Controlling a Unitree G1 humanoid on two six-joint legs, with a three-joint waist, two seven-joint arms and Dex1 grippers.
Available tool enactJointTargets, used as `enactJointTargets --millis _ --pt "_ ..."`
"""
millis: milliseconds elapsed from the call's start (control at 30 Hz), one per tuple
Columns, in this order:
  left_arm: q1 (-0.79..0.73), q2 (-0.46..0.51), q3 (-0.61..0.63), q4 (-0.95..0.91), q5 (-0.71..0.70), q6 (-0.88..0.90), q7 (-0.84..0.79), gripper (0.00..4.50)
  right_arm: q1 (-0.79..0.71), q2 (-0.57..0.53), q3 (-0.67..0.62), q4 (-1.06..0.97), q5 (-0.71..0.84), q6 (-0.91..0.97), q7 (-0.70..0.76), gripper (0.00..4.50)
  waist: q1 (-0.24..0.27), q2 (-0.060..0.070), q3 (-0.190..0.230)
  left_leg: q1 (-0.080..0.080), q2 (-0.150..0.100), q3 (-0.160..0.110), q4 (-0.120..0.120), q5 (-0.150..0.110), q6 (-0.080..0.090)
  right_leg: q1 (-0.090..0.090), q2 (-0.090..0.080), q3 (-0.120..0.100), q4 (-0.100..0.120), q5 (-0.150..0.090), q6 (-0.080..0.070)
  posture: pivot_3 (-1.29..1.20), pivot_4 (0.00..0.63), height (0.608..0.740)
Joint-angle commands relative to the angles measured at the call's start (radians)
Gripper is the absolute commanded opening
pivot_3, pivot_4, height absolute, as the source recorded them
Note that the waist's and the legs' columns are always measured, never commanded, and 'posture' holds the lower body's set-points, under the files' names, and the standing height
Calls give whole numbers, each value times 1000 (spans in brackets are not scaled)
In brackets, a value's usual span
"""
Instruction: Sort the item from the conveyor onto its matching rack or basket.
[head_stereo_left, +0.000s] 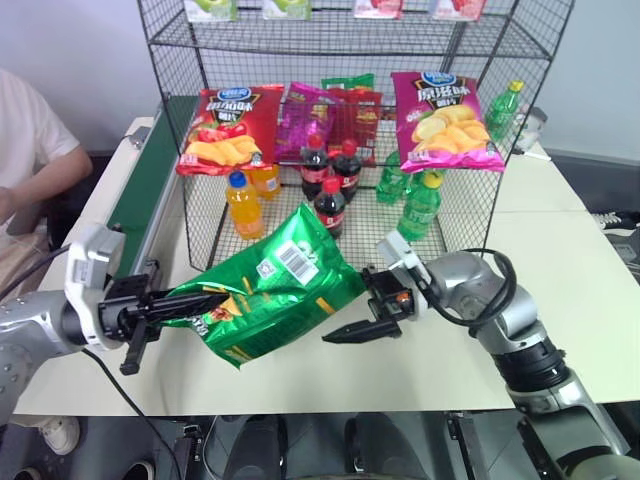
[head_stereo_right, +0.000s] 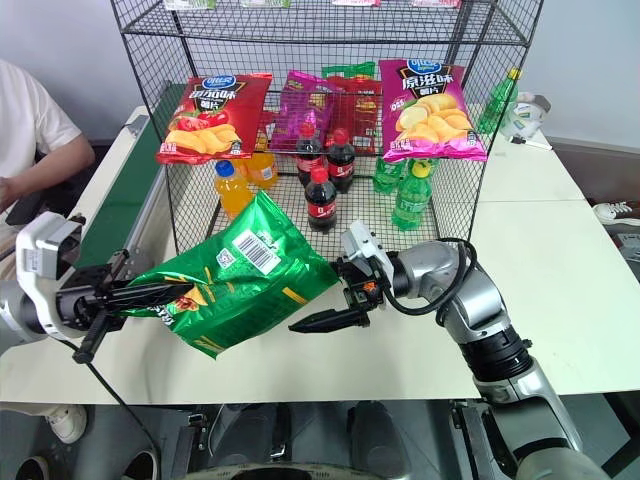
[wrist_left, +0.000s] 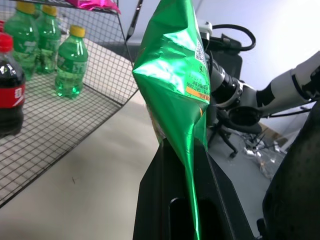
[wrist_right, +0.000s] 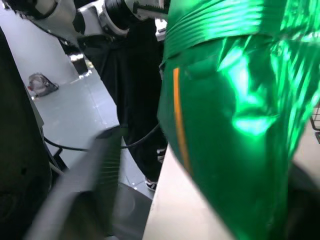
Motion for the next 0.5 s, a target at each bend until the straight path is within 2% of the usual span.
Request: enactJointTargets --millis 33,100,500 --pt "1 -18 5 -22 15 -5 -2 0 -26 13 -9 -36 27 13 -7 1097 0 0 0 0 0 0 0 0 0 0 0 0 0 0 0 0 150 739" --pt "6 -24 10 -27 25 -5 -10 0 -26 14 -10 -39 27 16 -9 151 1 0 0 0 0 0 0 0 0 0 0 0 0 0 0 0 150 739" --pt "17 -38 34 -1 65 -21 -36 0 -25 13 -11 -33 26 28 -13 90 1 0 0 0 0 0 0 0 0 0 -1 0 -1 0 0 0 150 739"
